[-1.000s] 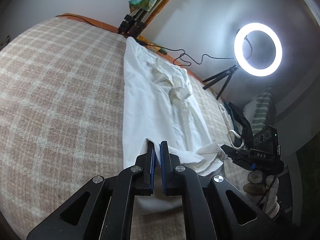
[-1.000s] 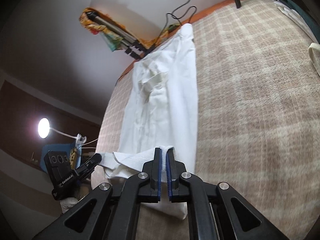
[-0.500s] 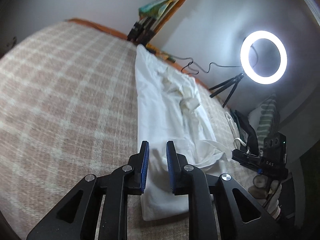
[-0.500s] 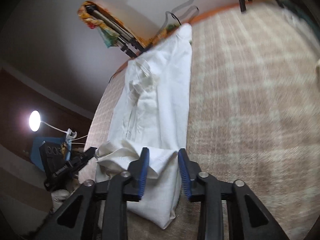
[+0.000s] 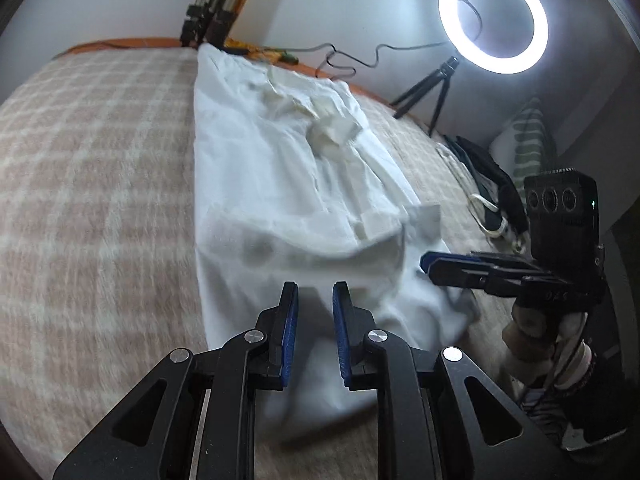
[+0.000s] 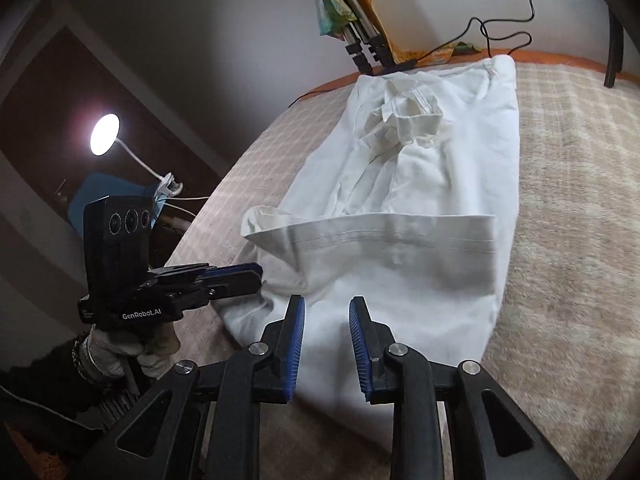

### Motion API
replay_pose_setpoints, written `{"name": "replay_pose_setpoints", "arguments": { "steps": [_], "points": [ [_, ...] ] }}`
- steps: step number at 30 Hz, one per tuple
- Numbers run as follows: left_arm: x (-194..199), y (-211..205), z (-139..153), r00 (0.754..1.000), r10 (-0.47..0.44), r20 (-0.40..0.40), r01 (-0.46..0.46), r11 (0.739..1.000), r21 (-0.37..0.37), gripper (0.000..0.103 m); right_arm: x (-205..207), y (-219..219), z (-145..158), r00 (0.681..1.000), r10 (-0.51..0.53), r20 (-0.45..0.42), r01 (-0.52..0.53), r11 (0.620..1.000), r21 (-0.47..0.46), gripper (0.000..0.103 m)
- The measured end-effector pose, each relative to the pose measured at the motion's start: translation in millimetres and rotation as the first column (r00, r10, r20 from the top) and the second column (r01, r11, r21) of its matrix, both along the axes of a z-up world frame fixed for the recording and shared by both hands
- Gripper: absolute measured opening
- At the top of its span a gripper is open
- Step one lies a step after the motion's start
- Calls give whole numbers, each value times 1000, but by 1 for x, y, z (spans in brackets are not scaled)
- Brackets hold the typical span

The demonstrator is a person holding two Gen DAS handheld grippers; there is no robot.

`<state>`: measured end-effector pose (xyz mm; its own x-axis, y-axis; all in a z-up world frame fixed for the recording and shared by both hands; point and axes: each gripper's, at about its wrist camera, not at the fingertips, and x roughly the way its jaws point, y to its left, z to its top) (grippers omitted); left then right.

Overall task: Fold small clothes
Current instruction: 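Lay the hem over the shirt's middle and open both tools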

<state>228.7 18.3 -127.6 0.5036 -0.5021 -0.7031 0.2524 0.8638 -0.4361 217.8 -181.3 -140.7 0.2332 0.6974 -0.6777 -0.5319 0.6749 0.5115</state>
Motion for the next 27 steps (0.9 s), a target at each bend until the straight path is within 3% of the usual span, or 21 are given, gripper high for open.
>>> {"name": "replay_pose_setpoints", "arguments": {
  "steps": [4, 7, 9, 11, 15, 18, 22, 25, 27],
  "points": [
    [16, 13, 7, 993, 101, 65, -106, 991, 86, 16, 24, -15, -8, 991, -135, 18, 136, 988, -70, 19],
    [21, 30, 4, 986, 160, 54, -164, 984, 75, 16, 28, -30, -3, 980, -195, 36, 197, 979, -58, 20],
    [19, 33, 2, 985, 166, 50, -170, 982, 79, 19, 24, -33, 4, 979, -190, 70, 194, 979, -58, 25],
    [14, 32, 1, 986, 160, 57, -165, 981, 105, 30, 20, -38, 9, 976, -195, 97, 201, 978, -48, 29],
    [1, 28, 0, 988, 141, 65, -149, 981, 124, 32, 15, -50, 15, 960, -244, 139, 257, 962, -90, 34],
    [-9, 26, 0, 989, 141, 52, -147, 981, 130, 43, 12, -59, 9, 966, -248, 74, 254, 963, -89, 36],
    [-23, 30, -2, 988, 152, 26, -154, 981, 121, 44, -5, -67, -2, 980, -196, -45, 193, 980, -57, 37],
    [-32, 42, -8, 984, 177, -24, -175, 982, 68, 43, -22, -74, -7, 982, -163, -94, 161, 986, -33, 38],
    [-35, 44, -7, 984, 179, -16, -178, 982, 67, 44, -29, -76, -13, 980, -156, -121, 154, 988, -30, 38]
  ]
}}
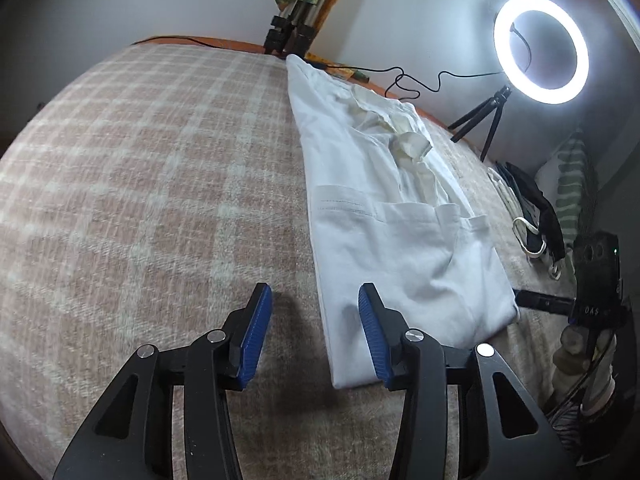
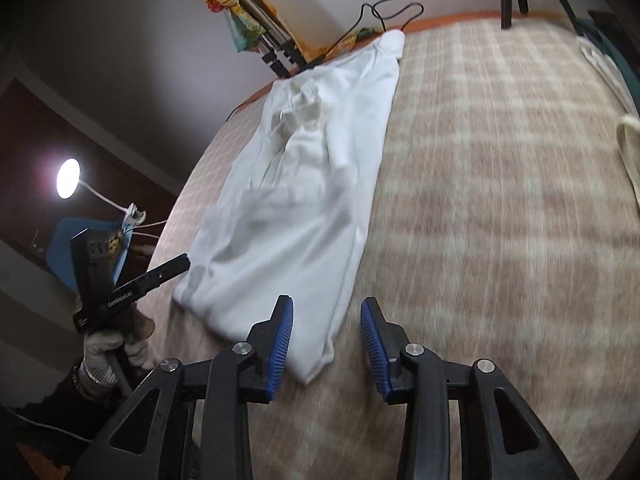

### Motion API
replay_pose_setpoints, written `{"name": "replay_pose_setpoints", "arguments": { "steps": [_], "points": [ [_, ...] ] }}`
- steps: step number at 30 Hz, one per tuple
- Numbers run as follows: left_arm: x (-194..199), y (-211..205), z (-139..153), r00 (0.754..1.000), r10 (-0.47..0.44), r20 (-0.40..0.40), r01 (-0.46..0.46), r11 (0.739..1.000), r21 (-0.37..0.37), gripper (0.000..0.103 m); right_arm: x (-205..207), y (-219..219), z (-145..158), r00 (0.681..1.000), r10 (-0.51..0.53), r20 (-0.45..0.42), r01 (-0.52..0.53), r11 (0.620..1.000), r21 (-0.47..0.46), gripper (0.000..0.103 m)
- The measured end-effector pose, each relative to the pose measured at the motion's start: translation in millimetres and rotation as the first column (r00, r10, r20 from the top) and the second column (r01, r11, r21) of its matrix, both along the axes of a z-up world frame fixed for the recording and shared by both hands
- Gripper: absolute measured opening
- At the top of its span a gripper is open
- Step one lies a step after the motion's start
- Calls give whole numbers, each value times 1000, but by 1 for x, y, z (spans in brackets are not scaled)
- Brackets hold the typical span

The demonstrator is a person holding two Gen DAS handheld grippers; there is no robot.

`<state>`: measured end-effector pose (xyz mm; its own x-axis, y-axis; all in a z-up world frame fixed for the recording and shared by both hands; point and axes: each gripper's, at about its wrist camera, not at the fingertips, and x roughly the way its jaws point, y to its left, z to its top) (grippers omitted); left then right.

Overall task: Fold small clothes
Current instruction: 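Lay the hem over the shirt's middle and open both tools, then move both tools along the folded shirt to its collar end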

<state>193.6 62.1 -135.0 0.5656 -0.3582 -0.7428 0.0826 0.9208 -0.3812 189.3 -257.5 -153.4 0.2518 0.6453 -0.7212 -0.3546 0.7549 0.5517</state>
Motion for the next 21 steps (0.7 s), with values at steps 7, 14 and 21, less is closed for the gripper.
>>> {"name": "replay_pose_setpoints", "arguments": {
  "steps": [7, 14, 21],
  "points": [
    [-1, -22, 0, 998, -50, 38, 44, 988, 146, 44, -8, 9, -5, 999, 7, -36, -6, 1000, 20, 5],
    [-5, -24, 0, 997, -57, 48, 48, 982, 183, 44, -20, 15, 7, 996, -6, 91, 26, 976, -214, 0],
    [3, -37, 29, 989, -65, 136, 47, 990, 136, 44, -19, 14, 46, 966, 2, 260, 32, 991, -128, 15]
  ]
}}
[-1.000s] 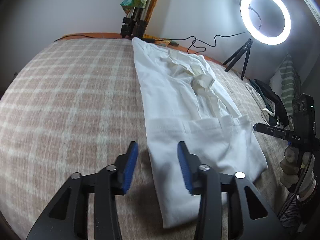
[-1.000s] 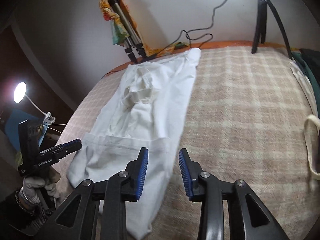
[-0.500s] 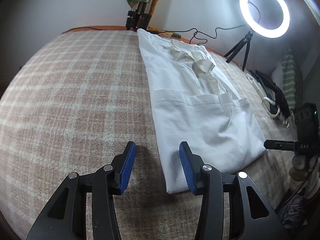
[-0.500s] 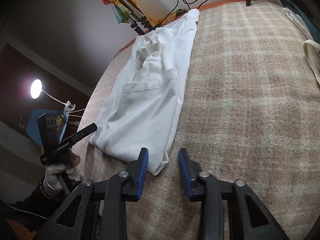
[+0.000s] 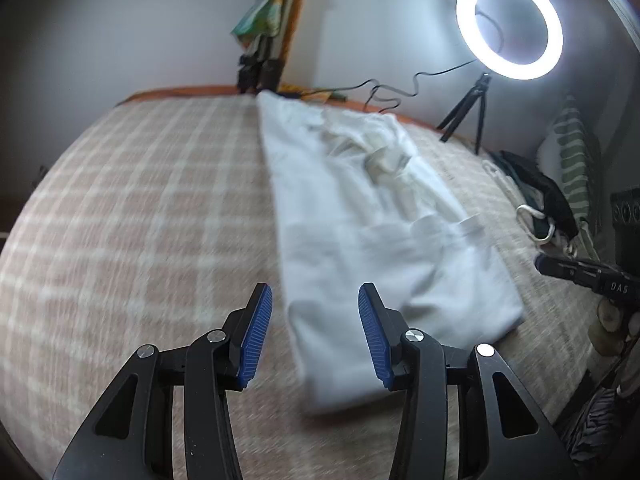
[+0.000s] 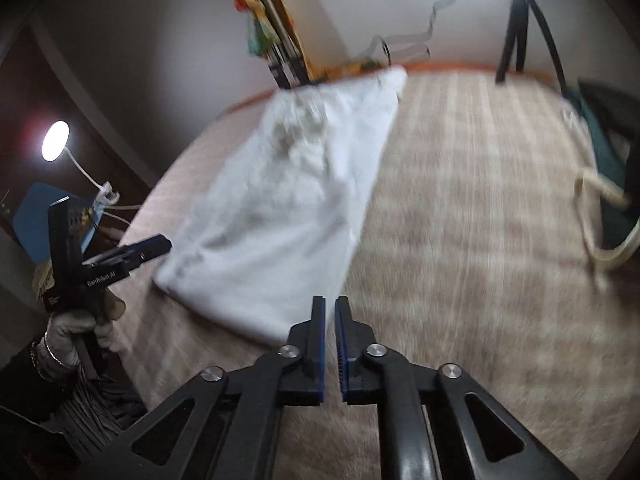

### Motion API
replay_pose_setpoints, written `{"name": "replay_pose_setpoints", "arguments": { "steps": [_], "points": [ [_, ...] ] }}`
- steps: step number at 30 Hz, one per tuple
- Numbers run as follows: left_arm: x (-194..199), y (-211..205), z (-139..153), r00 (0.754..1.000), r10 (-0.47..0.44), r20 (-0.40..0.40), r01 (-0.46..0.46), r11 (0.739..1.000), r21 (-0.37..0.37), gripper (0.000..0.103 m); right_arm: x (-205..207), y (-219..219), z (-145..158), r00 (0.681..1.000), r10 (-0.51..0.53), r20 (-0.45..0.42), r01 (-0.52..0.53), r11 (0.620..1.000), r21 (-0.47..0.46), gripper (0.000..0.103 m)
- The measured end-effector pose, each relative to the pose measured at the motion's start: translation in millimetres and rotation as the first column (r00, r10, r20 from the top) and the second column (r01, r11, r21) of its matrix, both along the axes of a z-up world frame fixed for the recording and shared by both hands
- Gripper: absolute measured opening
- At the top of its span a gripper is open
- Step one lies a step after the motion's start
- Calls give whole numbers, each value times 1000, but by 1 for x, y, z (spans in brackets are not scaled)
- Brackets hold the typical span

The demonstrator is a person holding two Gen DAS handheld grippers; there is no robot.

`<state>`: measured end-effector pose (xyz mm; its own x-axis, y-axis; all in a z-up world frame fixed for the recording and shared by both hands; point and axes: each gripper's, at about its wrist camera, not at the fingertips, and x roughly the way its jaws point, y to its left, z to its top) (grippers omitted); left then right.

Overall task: Fold small clothes
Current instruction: 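Move both tools along the folded shirt to its collar end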

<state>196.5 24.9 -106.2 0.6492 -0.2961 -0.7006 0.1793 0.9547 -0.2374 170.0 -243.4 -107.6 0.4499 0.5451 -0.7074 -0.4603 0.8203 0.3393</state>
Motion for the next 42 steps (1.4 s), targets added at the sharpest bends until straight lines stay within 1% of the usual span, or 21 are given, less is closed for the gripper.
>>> {"name": "replay_pose_setpoints", "arguments": {
  "steps": [1, 2, 4, 6, 9, 12, 14, 17, 18, 20, 21, 24, 27, 29, 30, 33, 36, 38, 42],
  "points": [
    [3, -7, 4, 1000, -23, 13, 24, 1000, -11, 44, 2, 4, 6, 999, 17, 28, -18, 999, 28, 17],
    [5, -14, 7, 999, -44, 22, 44, 999, -18, 44, 5, 9, 11, 998, 29, 53, -31, 998, 46, 22],
    [13, -30, 9, 996, -88, 28, 89, 996, -23, 44, 14, 22, 12, 997, 42, 70, -45, 998, 46, 23],
    [17, -44, 9, 992, -119, 30, 119, 993, -8, 44, 25, 35, 7, 997, 50, 53, -52, 998, 47, 23],
    [26, -62, 2, 988, -150, 31, 148, 988, 51, 44, 40, 48, -8, 998, 51, 20, -52, 998, 24, 23],
    [34, -62, -8, 990, -144, 3, 144, 988, 62, 44, 51, 52, -20, 999, 40, -4, -40, 999, 7, 23],
    [40, -58, -17, 992, -121, -23, 123, 989, 85, 44, 56, 51, -23, 1000, 26, -2, -26, 1000, -15, 23],
    [45, -46, -25, 996, -78, -39, 82, 989, 122, 44, 62, 45, -29, 1000, -11, -7, 11, 998, -58, 22],
    [46, -44, -26, 997, -71, -36, 75, 989, 124, 44, 64, 42, -31, 1000, -21, -10, 21, 998, -66, 16],
    [46, -43, -25, 998, -64, -22, 67, 984, 165, 44, 67, 39, -34, 999, -36, -15, 34, 996, -86, 15],
    [45, -43, -24, 998, -63, -18, 65, 983, 172, 44, 67, 39, -34, 999, -40, -14, 38, 995, -91, 14],
    [44, -41, -19, 998, -57, -12, 58, 986, 155, 44, 66, 38, -32, 999, -39, -14, 37, 995, -95, 15],
    [48, -34, -10, 999, -41, 13, 39, 987, 153, 44, 67, 36, -27, 999, -47, -12, 46, 995, -86, 17],
    [56, -22, -2, 999, -25, 20, 23, 992, 123, 44, 70, 31, -22, 998, -64, 3, 64, 995, -77, 19],
    [59, -18, 0, 1000, -15, 24, 12, 994, 112, 44, 72, 29, -19, 997, -74, 7, 74, 995, -71, 23],
    [71, -4, 9, 999, 14, 43, -17, 996, 85, 44, 82, 20, -9, 996, -93, 7, 93, 995, -27, 31],
    [86, 5, 14, 999, 10, 50, -12, 999, 44, 44, 93, 17, 1, 993, -111, 38, 112, 994, -1, 40],
    [98, 10, 15, 999, 4, 38, -5, 1000, 8, 44, 102, 18, 3, 993, -106, 44, 106, 994, -5, 40],
    [123, 20, 13, 1000, 10, 15, -10, 1000, -30, 44, 127, 17, 2, 993, -113, 35, 113, 994, -1, 40]
  ]
}}
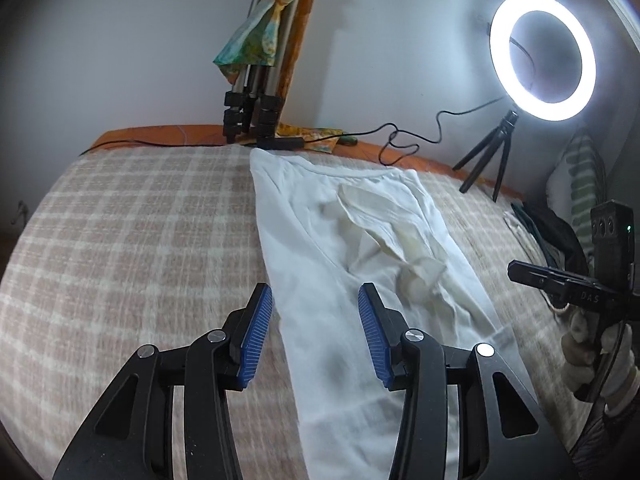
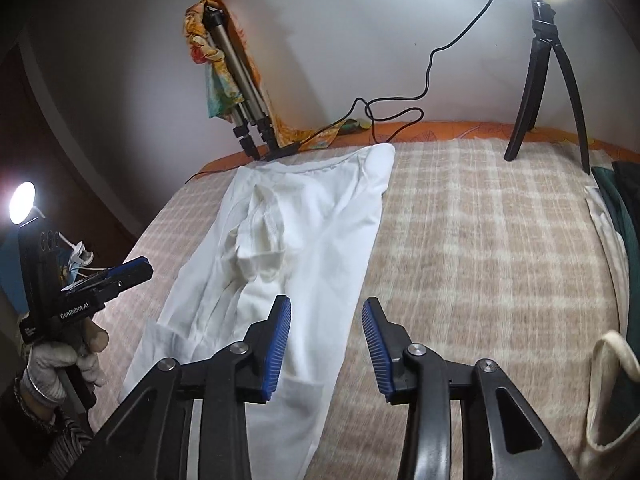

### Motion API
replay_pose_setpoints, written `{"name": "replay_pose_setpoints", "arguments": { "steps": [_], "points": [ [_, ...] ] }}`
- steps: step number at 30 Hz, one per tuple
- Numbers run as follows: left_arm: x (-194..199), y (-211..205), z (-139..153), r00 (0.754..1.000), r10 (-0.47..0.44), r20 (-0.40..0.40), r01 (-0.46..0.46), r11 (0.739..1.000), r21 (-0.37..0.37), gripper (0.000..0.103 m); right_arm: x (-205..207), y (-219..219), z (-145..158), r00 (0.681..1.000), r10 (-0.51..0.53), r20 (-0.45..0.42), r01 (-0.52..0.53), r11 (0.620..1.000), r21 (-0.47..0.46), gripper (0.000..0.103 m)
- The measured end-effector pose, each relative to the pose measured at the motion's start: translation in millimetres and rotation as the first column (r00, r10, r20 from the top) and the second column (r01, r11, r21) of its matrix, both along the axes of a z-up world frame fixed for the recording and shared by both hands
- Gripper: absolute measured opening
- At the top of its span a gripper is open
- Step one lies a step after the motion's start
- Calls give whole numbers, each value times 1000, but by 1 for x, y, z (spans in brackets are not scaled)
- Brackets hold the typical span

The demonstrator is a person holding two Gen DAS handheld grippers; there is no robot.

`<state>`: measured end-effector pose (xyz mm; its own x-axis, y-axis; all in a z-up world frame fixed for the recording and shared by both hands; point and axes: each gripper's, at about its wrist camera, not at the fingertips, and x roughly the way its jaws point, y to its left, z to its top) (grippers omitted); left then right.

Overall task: Fold small clothes
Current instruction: 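Move both tools along the folded shirt to its collar end, then close left tool on the collar edge while right tool grips it beside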

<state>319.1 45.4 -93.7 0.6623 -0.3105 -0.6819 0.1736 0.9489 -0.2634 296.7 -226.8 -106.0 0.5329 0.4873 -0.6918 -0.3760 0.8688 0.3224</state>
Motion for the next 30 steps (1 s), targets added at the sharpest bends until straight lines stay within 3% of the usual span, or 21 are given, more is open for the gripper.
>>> {"name": "replay_pose_setpoints", "arguments": {
  "steps": [6, 15, 23, 27, 30],
  "points": [
    [42, 23, -12, 999, 30, -36, -33, 997, -67, 44, 48, -7, -8, 999, -13, -45, 14, 999, 31, 40],
    [92, 34, -28, 999, 8, -33, -9, 1000, -30, 44, 108, 11, -8, 999, 22, -36, -21, 999, 30, 40],
    [136, 33, -41, 999, -15, -38, 11, 995, -100, 44, 154, 24, -25, 997, 30, -73, -26, 999, 47, 39],
    [157, 29, -47, 997, -27, -73, 20, 995, -94, 43, 172, 26, -33, 994, 23, -104, -21, 1000, 21, 37],
    [170, 27, -46, 997, -8, -79, 4, 999, -49, 43, 184, 28, -35, 993, 18, -114, -16, 1000, 12, 33]
  ]
}}
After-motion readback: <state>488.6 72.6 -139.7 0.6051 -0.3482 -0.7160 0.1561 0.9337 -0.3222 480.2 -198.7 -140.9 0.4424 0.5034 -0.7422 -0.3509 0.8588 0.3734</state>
